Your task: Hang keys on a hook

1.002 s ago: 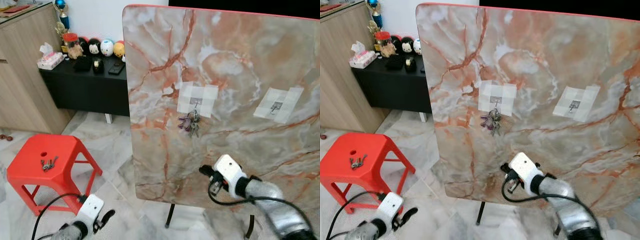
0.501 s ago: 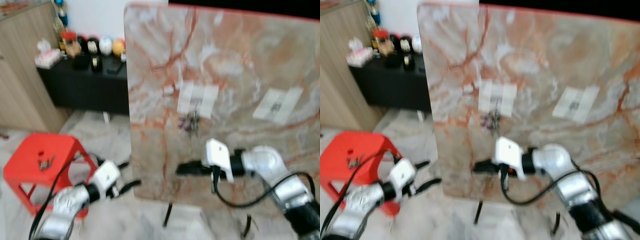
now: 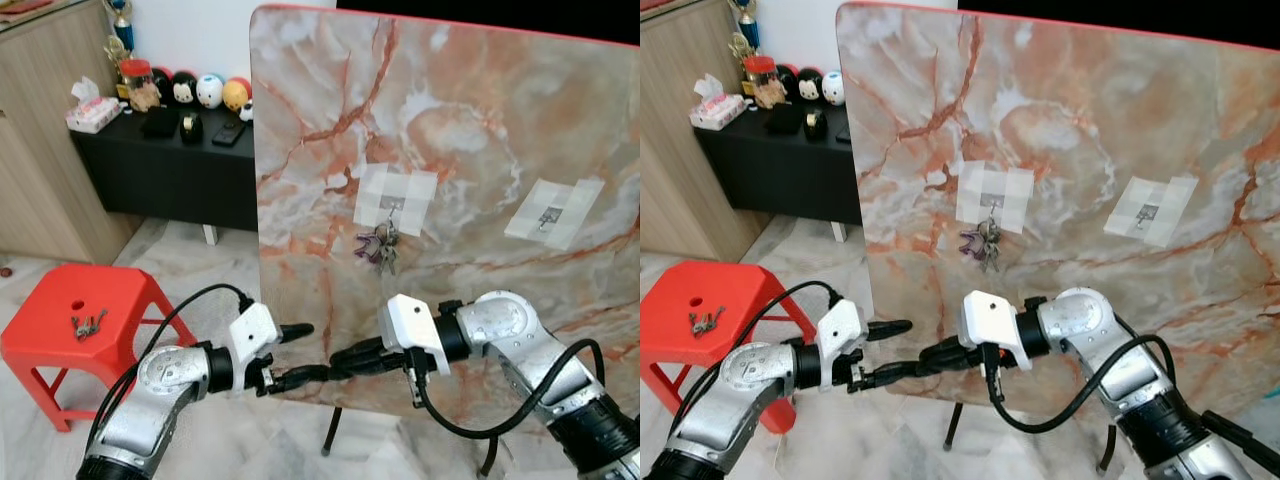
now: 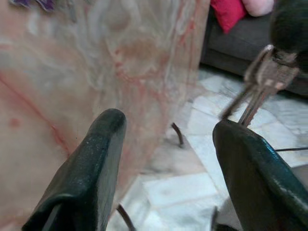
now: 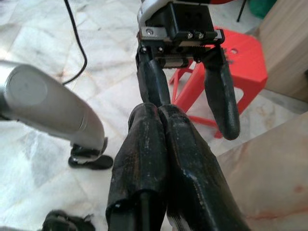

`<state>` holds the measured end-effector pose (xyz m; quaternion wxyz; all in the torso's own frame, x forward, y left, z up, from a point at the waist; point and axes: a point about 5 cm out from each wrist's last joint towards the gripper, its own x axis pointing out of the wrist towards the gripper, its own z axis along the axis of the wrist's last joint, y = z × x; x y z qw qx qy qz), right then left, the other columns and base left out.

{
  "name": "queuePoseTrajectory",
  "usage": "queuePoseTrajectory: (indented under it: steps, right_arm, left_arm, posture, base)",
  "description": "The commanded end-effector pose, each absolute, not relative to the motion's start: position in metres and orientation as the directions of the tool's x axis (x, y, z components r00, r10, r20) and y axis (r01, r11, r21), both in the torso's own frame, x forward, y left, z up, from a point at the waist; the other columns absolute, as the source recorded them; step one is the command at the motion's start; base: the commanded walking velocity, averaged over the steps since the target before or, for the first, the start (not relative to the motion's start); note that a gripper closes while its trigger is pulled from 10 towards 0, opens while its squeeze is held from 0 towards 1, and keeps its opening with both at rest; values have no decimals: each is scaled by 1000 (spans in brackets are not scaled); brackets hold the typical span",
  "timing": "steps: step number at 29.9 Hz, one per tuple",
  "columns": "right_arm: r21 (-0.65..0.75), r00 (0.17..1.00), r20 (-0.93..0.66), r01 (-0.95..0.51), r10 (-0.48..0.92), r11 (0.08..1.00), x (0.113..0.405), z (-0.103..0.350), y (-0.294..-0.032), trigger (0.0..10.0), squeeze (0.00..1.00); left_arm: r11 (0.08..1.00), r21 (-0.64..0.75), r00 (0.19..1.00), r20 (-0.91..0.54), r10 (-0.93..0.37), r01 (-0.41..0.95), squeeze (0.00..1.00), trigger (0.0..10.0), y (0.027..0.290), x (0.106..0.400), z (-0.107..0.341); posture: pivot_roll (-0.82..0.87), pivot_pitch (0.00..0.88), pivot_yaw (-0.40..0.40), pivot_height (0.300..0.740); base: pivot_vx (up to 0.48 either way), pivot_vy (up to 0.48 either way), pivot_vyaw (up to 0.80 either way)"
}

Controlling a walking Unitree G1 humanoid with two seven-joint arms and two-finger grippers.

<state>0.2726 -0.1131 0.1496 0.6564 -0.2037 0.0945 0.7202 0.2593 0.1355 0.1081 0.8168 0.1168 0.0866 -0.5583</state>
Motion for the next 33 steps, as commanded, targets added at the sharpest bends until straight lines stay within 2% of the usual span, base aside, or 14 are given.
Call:
queuePoseTrajectory:
  steps: [1, 5, 10, 20, 25, 33]
  right_arm:
    - [-158, -69, -443, -975, 894, -154, 272, 155, -111, 10000, 0]
    - [-172, -30, -455, -978, 890, -121, 277, 151, -113, 10000, 0]
    - [-172, -31, -449, -978, 893, -121, 277, 150, -111, 10000, 0]
    - [-183, -11, -459, -977, 888, -107, 281, 147, -111, 10000, 0]
    - [-196, 16, -466, -977, 885, -86, 285, 148, -113, 10000, 0]
    - [-181, -16, -481, -977, 877, -116, 282, 147, -116, 10000, 0]
  left_arm:
    - [299, 100, 315, -241, -918, 949, 0, 10000, 125, 258, 115]
    - [250, 62, 257, -279, -925, 966, 0, 10000, 125, 255, 114]
    - [207, 0, 197, -311, -930, 978, 0, 10000, 127, 249, 117]
    - [175, -32, 152, -363, -920, 984, 0, 10000, 134, 245, 116]
    - [190, 7, 173, -437, -883, 982, 0, 10000, 140, 246, 107]
    - [191, -15, 165, -440, -883, 981, 0, 10000, 142, 244, 108]
  posture:
    - [22, 0, -109, 740]
    - [22, 0, -100, 740]
    - [25, 0, -94, 740]
    - [30, 0, -94, 740]
    - [31, 0, -95, 740]
    - [28, 0, -95, 740]
  base:
    - [0, 0, 0]
    - [0, 0, 0]
    - [0, 0, 0]
    - [0, 0, 0]
    - [0, 0, 0]
    - [0, 0, 0]
